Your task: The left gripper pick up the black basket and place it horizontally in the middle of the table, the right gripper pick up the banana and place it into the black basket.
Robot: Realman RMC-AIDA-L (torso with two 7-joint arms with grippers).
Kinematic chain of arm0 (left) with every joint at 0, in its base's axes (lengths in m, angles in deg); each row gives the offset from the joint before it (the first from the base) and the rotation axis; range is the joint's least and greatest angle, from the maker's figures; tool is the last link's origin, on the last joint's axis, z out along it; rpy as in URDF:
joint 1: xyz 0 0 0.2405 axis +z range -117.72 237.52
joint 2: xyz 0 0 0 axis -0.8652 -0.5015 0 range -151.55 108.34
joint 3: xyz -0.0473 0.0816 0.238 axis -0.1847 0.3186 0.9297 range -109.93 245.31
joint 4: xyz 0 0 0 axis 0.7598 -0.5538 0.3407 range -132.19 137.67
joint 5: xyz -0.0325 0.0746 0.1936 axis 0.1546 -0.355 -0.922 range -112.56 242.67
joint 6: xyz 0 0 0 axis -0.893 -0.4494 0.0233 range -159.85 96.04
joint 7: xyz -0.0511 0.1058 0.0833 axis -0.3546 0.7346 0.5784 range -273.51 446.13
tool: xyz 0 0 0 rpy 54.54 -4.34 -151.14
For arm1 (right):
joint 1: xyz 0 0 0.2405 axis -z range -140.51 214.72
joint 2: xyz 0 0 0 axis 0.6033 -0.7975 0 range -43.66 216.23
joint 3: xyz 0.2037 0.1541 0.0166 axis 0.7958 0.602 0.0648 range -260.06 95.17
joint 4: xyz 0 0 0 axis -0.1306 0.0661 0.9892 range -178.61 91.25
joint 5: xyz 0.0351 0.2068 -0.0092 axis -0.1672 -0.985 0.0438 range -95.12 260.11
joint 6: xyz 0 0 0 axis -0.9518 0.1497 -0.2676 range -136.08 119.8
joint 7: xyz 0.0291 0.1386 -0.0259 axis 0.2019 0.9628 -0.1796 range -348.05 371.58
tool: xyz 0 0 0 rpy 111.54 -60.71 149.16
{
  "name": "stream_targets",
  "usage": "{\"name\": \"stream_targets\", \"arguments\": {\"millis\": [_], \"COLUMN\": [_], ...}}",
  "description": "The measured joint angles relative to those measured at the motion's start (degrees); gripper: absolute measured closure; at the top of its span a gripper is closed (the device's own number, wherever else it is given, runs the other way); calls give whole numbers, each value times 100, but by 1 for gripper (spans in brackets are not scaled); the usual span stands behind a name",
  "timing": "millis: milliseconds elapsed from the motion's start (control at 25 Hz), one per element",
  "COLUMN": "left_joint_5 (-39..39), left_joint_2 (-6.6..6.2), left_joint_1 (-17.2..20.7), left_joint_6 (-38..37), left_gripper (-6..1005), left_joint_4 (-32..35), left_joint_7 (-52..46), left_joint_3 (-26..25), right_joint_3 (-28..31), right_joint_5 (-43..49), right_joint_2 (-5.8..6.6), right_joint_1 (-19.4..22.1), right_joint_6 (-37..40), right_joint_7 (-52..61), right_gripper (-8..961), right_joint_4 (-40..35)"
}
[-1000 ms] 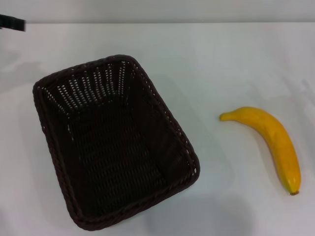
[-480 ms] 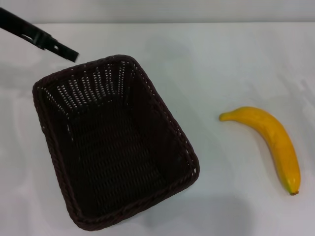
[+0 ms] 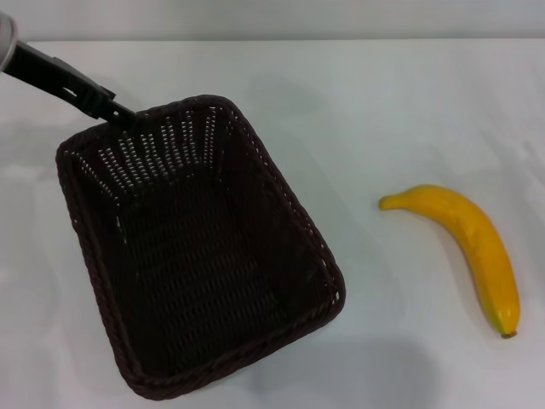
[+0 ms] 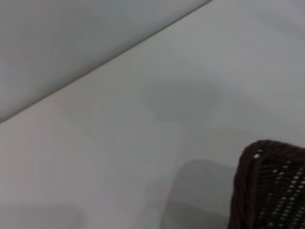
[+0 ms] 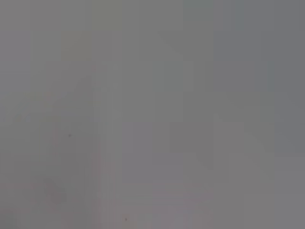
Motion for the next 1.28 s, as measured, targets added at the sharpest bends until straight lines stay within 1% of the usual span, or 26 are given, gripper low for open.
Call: {"name": "stream_targets", "arguments": {"millis": [160, 320, 440, 840, 1040, 1280], "left_joint_5": [30, 32, 24, 26, -5, 44], "left_joint_2": [31, 137, 176, 174, 214, 225], "left_joint_1": [7, -1, -8, 13, 17, 61], "left_joint_6": [-225, -292, -310, -451, -452, -460], "left_gripper": [131, 137, 141, 310, 461, 637], "left_joint_4": [-262, -339, -349, -365, -381, -450], "left_joint_7": [256, 435, 474, 573, 627, 741], "left_joint_3": [-12, 0, 2, -17, 0, -35], "right_joint_3": [0, 0, 0, -65, -69, -81], "right_joint_5": [10, 11, 11, -10, -2, 5], "right_joint_2": [0, 0, 0, 0, 0, 0], "right_joint_1": [0, -1, -1, 14, 17, 18], "right_joint_6": [-11, -13, -13, -61, -79, -166], "right_joint_7": [39, 69, 70, 93, 212, 222], "right_gripper": [84, 84, 84, 83, 84, 84], "right_joint_4": [0, 0, 0, -3, -8, -9]}}
